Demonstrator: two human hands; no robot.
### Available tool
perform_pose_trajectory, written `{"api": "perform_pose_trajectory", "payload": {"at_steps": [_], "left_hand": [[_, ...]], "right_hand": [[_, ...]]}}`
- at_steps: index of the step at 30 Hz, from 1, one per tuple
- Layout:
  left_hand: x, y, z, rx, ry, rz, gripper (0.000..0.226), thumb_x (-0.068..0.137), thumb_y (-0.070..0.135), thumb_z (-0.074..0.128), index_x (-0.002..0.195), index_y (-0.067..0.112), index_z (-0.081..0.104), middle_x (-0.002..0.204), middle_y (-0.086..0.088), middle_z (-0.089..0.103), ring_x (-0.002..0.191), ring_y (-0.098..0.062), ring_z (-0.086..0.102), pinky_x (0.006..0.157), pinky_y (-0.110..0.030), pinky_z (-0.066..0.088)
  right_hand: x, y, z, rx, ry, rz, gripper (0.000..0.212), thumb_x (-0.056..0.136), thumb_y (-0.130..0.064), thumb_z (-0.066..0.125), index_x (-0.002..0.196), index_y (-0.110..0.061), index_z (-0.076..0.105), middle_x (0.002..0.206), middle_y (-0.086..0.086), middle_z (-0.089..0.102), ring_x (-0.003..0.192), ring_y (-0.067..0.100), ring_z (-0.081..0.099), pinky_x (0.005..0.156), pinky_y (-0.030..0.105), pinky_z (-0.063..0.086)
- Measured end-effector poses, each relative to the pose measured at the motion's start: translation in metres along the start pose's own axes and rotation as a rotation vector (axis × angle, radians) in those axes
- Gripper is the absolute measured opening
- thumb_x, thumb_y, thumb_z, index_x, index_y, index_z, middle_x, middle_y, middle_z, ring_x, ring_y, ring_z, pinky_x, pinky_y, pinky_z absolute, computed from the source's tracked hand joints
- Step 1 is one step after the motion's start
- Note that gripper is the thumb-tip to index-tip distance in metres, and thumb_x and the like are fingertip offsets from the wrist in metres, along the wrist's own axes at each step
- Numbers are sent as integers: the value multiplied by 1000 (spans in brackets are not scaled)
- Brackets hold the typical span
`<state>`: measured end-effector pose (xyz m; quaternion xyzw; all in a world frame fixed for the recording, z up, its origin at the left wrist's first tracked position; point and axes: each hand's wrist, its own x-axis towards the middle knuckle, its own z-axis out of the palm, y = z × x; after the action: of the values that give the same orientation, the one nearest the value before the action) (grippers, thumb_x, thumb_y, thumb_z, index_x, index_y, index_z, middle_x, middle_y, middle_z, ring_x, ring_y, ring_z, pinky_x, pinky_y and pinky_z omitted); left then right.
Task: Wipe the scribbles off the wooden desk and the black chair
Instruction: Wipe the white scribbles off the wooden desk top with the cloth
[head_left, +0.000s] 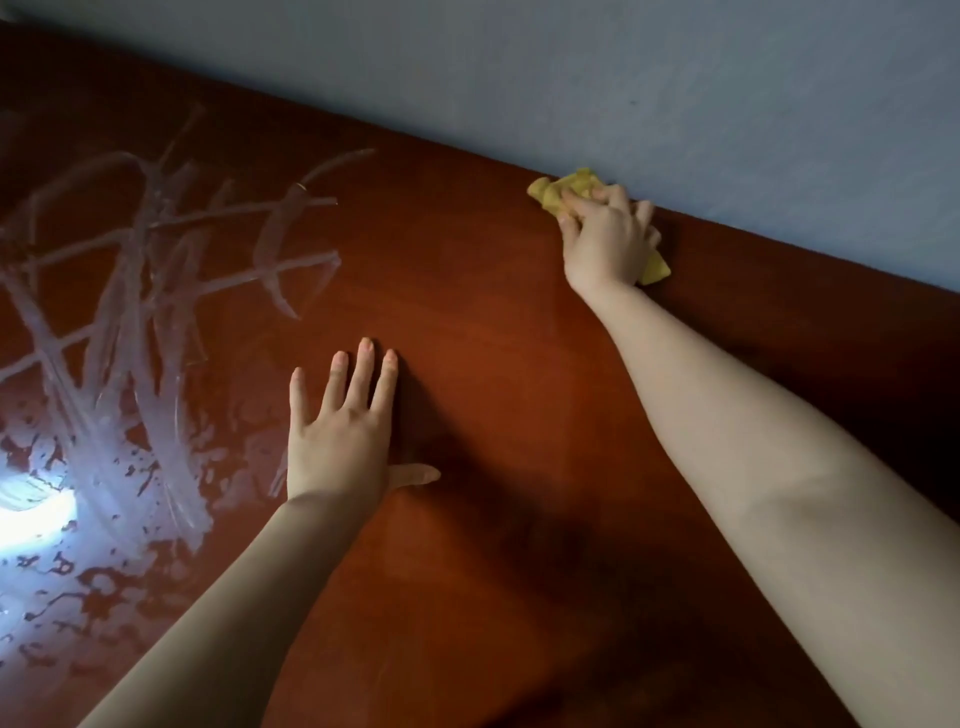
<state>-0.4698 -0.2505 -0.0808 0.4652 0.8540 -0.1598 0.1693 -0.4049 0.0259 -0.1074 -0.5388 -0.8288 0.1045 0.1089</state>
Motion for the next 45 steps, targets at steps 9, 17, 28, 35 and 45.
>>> {"api": "perform_pose_trajectory", "payload": {"at_steps": [9,17,28,35,45], "left_hand": [[8,17,-37,64,-150,4,115,72,81,40,149,6,-2,157,-19,0,144,-36,8,113,-58,0],[-10,71,-40,15,-104,217,109,79,69,49,149,15,-14,156,-13,-20,145,-33,-10,112,-58,-2],[-13,110,-18,97,-19,277,122,69,80,47,145,20,-27,154,-12,-28,140,-38,-24,110,-60,-9],[-6,111,-11,123,0,274,121,69,84,40,141,18,-32,155,-9,-26,141,-35,-23,110,-59,-9],[-17,107,-9,66,32,267,112,75,78,40,133,18,-36,154,-8,-28,142,-33,-23,111,-58,-9]], "right_hand": [[-97,38,-9,92,-77,-440,31,87,-26,65,117,-33,66,119,0,62,101,34,48,86,48,41],[-209,111,-38,138,-224,-737,31,92,-35,47,116,-35,67,119,-1,63,113,29,47,91,48,43],[-138,215,-71,34,-158,-761,32,87,-31,54,116,-29,67,121,2,65,103,27,54,90,44,47],[-58,223,-79,-25,-46,-276,34,89,-24,63,123,-27,62,122,9,61,101,37,49,84,42,38],[-22,147,-56,-33,-19,455,36,99,-23,43,130,-38,52,139,5,38,127,32,29,99,50,30]]}}
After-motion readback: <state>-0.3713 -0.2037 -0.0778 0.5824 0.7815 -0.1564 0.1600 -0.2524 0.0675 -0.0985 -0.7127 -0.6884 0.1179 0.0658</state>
